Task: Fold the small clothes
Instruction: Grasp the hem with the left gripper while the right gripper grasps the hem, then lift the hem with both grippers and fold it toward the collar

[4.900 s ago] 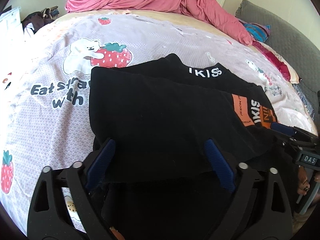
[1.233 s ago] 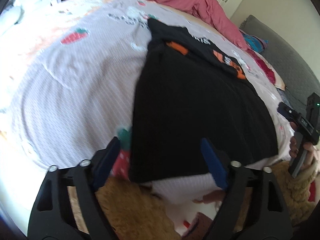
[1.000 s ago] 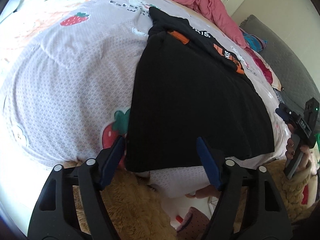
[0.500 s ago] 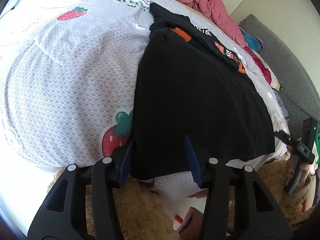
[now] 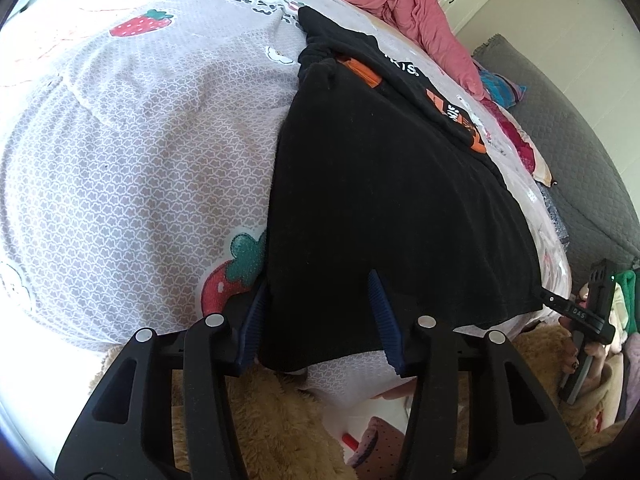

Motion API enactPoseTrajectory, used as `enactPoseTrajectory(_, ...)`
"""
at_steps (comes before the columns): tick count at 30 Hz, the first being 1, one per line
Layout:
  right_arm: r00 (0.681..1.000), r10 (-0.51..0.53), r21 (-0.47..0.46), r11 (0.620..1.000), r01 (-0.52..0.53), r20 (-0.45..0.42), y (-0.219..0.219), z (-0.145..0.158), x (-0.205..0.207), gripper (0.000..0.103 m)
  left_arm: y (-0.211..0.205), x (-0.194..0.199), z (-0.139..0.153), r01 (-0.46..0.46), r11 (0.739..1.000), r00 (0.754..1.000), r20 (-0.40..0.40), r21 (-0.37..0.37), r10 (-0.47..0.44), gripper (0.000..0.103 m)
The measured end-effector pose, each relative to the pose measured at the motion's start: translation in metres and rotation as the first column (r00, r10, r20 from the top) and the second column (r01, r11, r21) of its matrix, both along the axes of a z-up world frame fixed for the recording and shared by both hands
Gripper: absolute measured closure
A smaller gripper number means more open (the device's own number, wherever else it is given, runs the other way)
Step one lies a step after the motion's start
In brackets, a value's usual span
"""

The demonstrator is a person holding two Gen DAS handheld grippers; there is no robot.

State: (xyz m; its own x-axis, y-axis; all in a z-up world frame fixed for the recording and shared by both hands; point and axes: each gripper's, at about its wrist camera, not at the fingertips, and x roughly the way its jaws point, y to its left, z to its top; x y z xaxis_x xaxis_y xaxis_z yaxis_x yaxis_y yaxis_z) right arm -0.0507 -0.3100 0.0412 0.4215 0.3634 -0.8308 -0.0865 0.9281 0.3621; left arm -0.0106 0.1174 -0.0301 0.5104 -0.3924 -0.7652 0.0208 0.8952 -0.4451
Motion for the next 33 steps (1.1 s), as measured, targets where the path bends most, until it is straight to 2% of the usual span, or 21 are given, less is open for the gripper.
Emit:
enactPoseTrajectory(2, 0.998, 0.028, 0.030, 0.999, -0.029, 0.048, 0.004, 0.008, -0.004, 0.095, 0.001, -0.001, 0.000, -0.002, 1.000, 1.000, 0.000, -0.007, 0.002, 0.063)
enactPoseTrajectory(7, 0.982, 0.038, 0.113, 0.992, -0.060, 0.185, 0.002, 0.039, -0.007, 0.096, 0.003, -0.002, 0.000, 0.000, 1.000, 1.000, -0.004, -0.025, 0.000, 0.063)
enactPoseTrajectory(9, 0.974, 0.015, 0.125, 0.991, -0.044, 0.226, -0.006, 0.051, -0.007, 0.096, 0.005, -0.003, 0.000, -0.006, 1.000, 1.000, -0.010, -0.025, 0.005, 0.069)
enactPoseTrajectory(13, 0.965, -0.035, 0.132, 0.991, 0.001, 0.260, -0.022, 0.064, -0.006, 0.096, 0.010, -0.007, 0.004, -0.011, 0.998, 1.000, -0.015, -0.056, 0.010, 0.095)
enactPoseTrajectory(16, 0.967, -0.062, 0.138, 0.990, 0.028, 0.246, -0.031, 0.062, -0.005, 0.096, 0.009, -0.014, 0.014, 0.004, 0.997, 1.000, 0.015, -0.076, -0.003, 0.099)
enactPoseTrajectory(21, 0.985, -0.053, 0.091, 0.995, 0.039, 0.165, -0.027, 0.047, -0.006, 0.096, 0.012, -0.020, 0.030, 0.010, 0.996, 0.998, 0.062, -0.092, -0.004, 0.099)
enactPoseTrajectory(26, 0.996, -0.040, 0.038, 0.999, 0.037, 0.077, -0.021, 0.027, -0.004, 0.095, 0.006, -0.012, 0.013, 0.042, 0.996, 0.999, -0.003, -0.083, -0.042, 0.098)
enactPoseTrajectory(28, 0.999, -0.039, 0.033, 0.999, 0.037, 0.039, -0.019, 0.019, -0.002, 0.091, 0.003, -0.010, 0.008, 0.046, 0.997, 0.999, -0.012, -0.068, -0.047, 0.097)
enactPoseTrajectory(30, 0.999, -0.034, 0.020, 0.999, 0.034, 0.005, -0.017, 0.012, -0.001, 0.090, 0.003, -0.009, 0.005, 0.051, 0.995, 0.999, -0.015, -0.088, -0.052, 0.088)
enactPoseTrajectory(32, 0.999, -0.027, 0.026, 0.999, 0.028, -0.019, -0.016, 0.006, 0.000, 0.085, 0.003, -0.008, 0.002, 0.051, 0.990, 0.998, -0.021, -0.131, -0.054, 0.070)
enactPoseTrajectory(33, 0.999, -0.022, 0.033, 0.999, 0.023, -0.031, -0.015, 0.004, 0.001, 0.078, 0.002, -0.008, 0.001, 0.051, 0.988, 0.998, -0.021, -0.145, -0.054, 0.069)
